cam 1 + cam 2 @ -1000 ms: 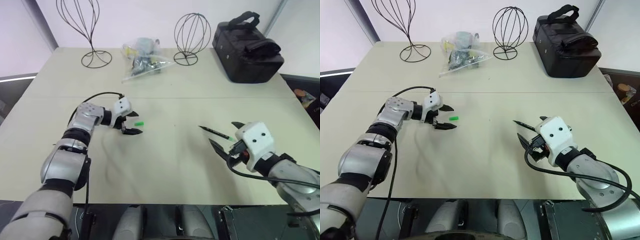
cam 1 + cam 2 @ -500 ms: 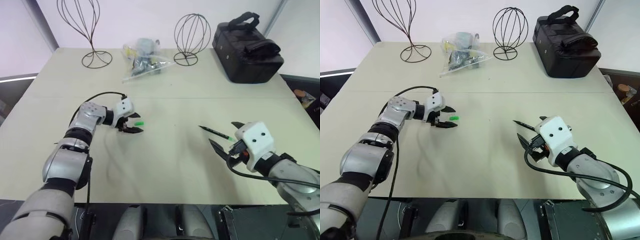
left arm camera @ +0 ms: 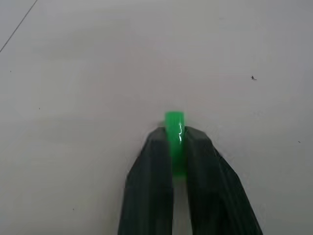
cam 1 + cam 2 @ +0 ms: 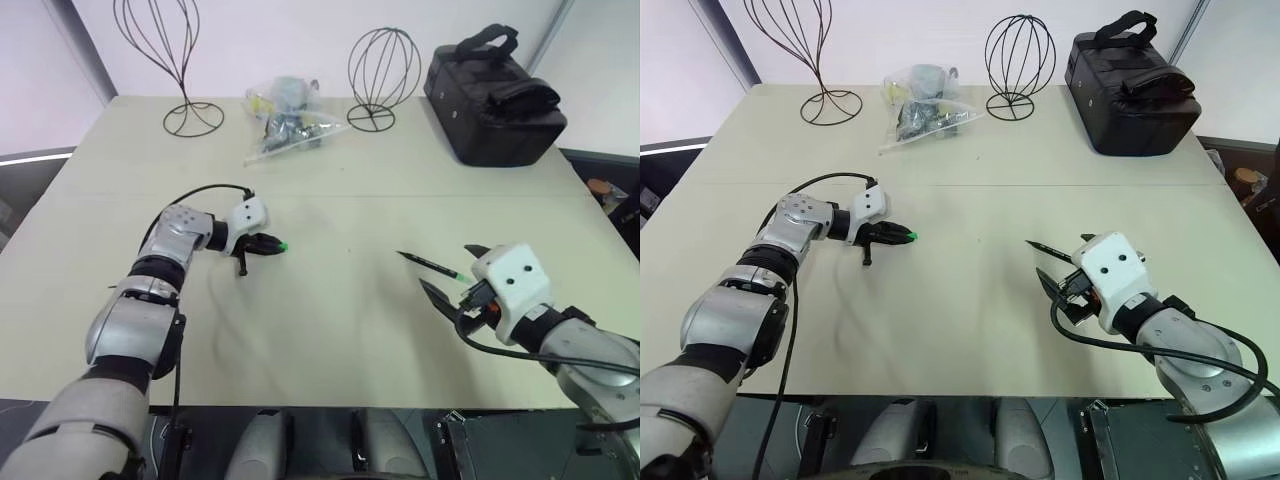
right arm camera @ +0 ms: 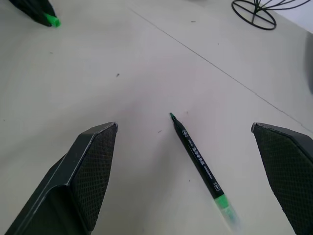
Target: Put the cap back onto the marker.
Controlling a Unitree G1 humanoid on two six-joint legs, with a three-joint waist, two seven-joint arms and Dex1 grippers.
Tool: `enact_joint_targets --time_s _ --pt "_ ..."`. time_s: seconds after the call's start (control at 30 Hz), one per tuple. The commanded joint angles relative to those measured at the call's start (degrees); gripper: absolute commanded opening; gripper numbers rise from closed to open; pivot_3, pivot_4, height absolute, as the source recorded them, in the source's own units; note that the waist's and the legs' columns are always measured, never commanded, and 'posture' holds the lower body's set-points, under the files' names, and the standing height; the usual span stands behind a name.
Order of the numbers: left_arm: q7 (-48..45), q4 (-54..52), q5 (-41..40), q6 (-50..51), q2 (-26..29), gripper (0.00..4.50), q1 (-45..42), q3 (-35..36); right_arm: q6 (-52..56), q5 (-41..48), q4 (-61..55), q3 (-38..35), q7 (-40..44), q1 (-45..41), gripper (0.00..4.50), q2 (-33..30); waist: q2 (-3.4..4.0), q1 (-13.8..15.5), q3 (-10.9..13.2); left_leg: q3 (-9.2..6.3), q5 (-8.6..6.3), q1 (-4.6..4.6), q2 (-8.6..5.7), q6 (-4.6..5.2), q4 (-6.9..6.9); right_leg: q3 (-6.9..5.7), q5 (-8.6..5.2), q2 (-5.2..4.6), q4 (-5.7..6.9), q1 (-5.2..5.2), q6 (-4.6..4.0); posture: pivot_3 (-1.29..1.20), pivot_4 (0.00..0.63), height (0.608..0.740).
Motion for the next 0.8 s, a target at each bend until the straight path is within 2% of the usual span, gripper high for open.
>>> enact_joint_targets --time_s 0.03,0.23,0.47,0.8 --pt "0.2 0.7 1.2 0.7 0.2 0.03 -0.5 -0.1 -0.3 -0.2 -2.6 -1.7 0.0 0.1 4.50 0.0 0.00 0.0 0.0 0.00 0.00 0.00 0.00 0.00 0.00 0.00 0.00 0.00 0.00 0.00 0.00 0.00 0.150 0.740" --pt "-0.4 0.2 1.0 -0.2 0.1 0.03 -0.4 -0.2 -0.1 -0.1 -2.7 -2.3 0.3 0.5 4.50 -0.2 0.00 0.0 0.0 0.00 0.00 0.00 0.00 0.00 0.00 0.00 0.00 0.00 0.00 0.00 0.00 0.00 0.150 0.740" --pt "-5.5 -4.6 -1.8 -6.9 -0.7 0.03 -1.5 1.1 -0.9 -0.3 -1.3 -3.0 2.1 0.8 4.50 -1.6 -0.01 0.1 0.0 0.00 0.00 -0.03 0.00 0.00 0.00 0.00 0.00 -0.01 -0.02 -0.02 0.00 0.00 0.150 0.740" --pt "-12.8 -17.3 -6.4 -6.4 -1.0 0.03 -0.9 1.2 -8.3 2.2 12.7 -2.6 11.2 -4.3 4.50 -3.0 -0.01 -0.1 0.0 0.02 0.00 -0.02 0.02 0.00 0.00 0.01 0.00 0.01 -0.02 -0.01 0.00 0.00 0.150 0.740"
